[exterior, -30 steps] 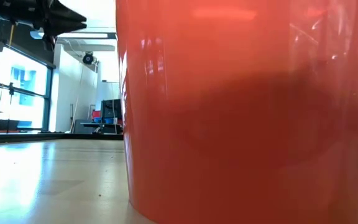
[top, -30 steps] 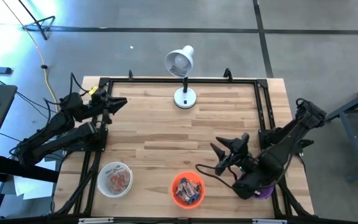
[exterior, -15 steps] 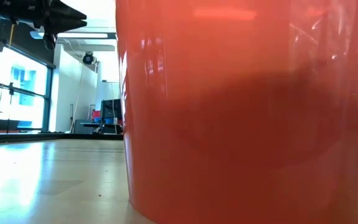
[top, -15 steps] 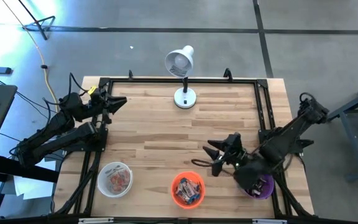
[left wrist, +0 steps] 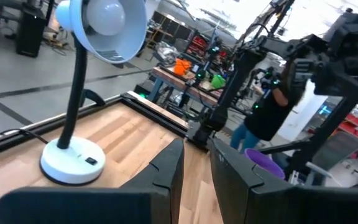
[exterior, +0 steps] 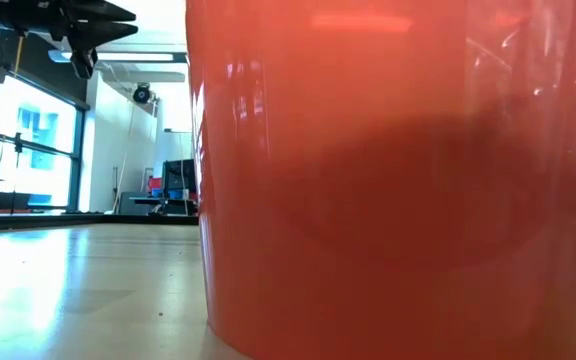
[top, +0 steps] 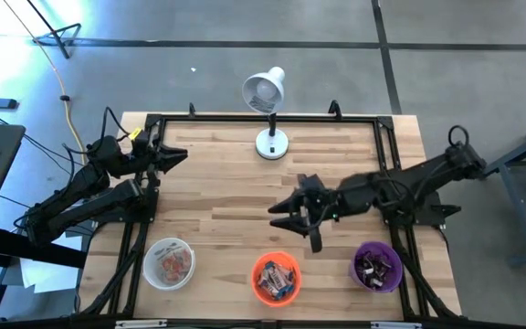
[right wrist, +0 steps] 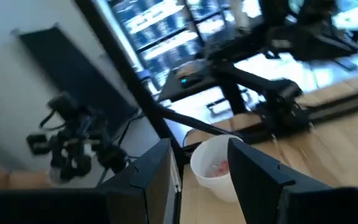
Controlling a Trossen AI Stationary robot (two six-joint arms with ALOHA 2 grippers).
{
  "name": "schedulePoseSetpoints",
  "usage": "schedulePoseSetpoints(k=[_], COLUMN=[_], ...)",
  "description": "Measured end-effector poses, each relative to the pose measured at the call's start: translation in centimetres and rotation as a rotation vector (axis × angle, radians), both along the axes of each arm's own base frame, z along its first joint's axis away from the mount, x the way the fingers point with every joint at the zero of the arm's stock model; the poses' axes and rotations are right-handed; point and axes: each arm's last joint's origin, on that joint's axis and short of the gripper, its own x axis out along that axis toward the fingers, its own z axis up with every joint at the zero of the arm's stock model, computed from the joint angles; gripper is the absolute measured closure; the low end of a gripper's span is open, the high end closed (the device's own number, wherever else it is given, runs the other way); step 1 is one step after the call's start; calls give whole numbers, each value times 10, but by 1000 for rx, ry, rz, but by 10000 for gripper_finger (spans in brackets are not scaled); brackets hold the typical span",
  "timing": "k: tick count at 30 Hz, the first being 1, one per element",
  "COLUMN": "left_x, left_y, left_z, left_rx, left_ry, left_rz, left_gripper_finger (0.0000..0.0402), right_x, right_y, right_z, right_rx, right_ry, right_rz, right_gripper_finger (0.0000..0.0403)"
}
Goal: Organize candy in baskets
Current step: Return to Home Position
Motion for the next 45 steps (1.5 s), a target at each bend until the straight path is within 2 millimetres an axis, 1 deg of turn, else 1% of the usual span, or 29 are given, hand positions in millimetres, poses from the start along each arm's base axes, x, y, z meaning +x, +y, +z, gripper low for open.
schedulePoseSetpoints(k=[4,6,9,11,13,16,19,22,24,30,33,41,45], left_x=[0,0,0,0,0,0,0,0,0,0,0,0,0], left_y=[0,-1,-1,-1,-1,-2,-2,-3,-3,-2,-2,-2,-1], left_z=[0,1,1,1,1,1,1,1,1,1,1,1,1], left_rx=[-13,-10,-9,-16,-18,-18,-19,-26,-26,-26,-26,-41,-41], left_ry=[-4,-8,-9,-10,-10,-10,-10,-10,-10,-10,-10,-14,-15], left_rz=[-11,-31,-45,-48,-49,-63,-82,-89,-89,-89,-88,-58,-39], left_gripper_finger=[337,337,337,337,337,337,337,337,337,337,337,337,337], right_x=[6,8,11,14,17,19,11,-5,-20,-68,-87,-121,-138], right_y=[-14,-22,-33,-38,-43,-52,-61,-68,-73,-82,-85,-95,-103], right_z=[0,-1,-6,-13,-31,-65,-88,-104,-111,-123,-128,-154,-161], right_rx=[-106,-124,-134,-152,-120,-31,31,69,86,110,113,109,90], right_ry=[-25,-16,29,12,20,57,36,37,21,-104,-167,-180,-222], right_rz=[95,143,138,129,146,157,127,104,80,19,-9,-60,-97], right_gripper_finger=[249,249,249,249,249,249,249,249,249,249,249,249,249])
